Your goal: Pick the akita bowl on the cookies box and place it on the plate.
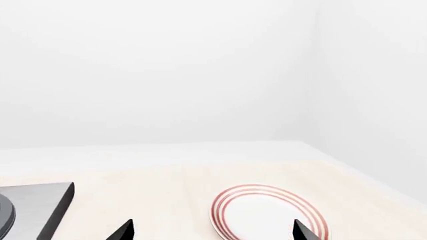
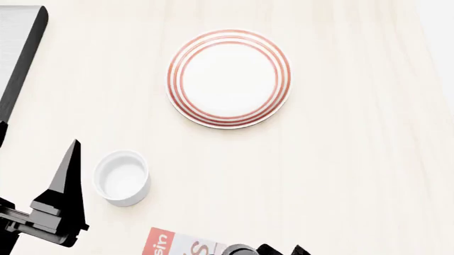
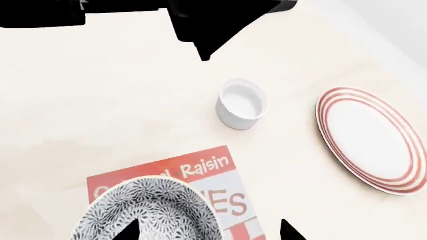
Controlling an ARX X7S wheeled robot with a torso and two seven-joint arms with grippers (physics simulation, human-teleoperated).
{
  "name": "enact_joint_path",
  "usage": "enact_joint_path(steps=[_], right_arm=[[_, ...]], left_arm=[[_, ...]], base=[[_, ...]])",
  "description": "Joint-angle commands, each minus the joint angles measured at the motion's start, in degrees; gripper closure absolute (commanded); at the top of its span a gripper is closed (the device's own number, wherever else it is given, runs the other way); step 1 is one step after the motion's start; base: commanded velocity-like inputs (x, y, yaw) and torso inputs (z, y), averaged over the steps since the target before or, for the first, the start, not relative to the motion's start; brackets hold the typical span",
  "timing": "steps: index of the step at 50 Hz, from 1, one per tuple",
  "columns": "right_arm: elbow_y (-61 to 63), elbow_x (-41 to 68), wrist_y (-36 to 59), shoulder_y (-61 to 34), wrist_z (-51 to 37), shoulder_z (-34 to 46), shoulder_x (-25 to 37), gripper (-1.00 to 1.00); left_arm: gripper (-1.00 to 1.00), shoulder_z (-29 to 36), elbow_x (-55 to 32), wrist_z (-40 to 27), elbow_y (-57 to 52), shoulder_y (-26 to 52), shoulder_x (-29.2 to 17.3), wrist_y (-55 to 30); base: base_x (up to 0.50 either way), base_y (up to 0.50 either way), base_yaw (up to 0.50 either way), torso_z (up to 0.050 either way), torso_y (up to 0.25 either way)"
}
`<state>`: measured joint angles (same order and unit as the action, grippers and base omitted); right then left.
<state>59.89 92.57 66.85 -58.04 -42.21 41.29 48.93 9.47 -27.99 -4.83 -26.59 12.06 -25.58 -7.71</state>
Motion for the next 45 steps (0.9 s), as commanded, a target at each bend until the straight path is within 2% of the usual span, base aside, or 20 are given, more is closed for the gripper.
enact_joint_path(steps=[1,11,23,45], right_arm=[[-0.11,11.84,8.52,1.2,-7.61,-3.91,-6.67,-1.0],[-0.8,17.89,9.39,-2.87,-14.68,0.74,-10.33,-1.0],[-0.64,18.5,11.42,-0.77,-18.28,4.92,-14.53,-1.0],[-6.34,15.82,15.97,1.82,-18.17,10.48,-15.05,-1.0]], left_arm=[[-1.0,0.2,-0.05,0.01,-0.2,-0.02,-0.26,-0.01],[-1.0,0.2,-0.13,0.04,-0.34,-0.17,-0.49,0.22],[-1.0,0.42,0.14,-0.02,-0.03,-0.22,-0.53,0.53],[-1.0,0.59,0.46,-0.05,0.2,-0.63,-0.68,1.38]], base=[[0.0,0.0,0.0,0.0,0.0],[0.0,0.0,0.0,0.0,0.0],[0.0,0.0,0.0,0.0,0.0],[0.0,0.0,0.0,0.0,0.0]])
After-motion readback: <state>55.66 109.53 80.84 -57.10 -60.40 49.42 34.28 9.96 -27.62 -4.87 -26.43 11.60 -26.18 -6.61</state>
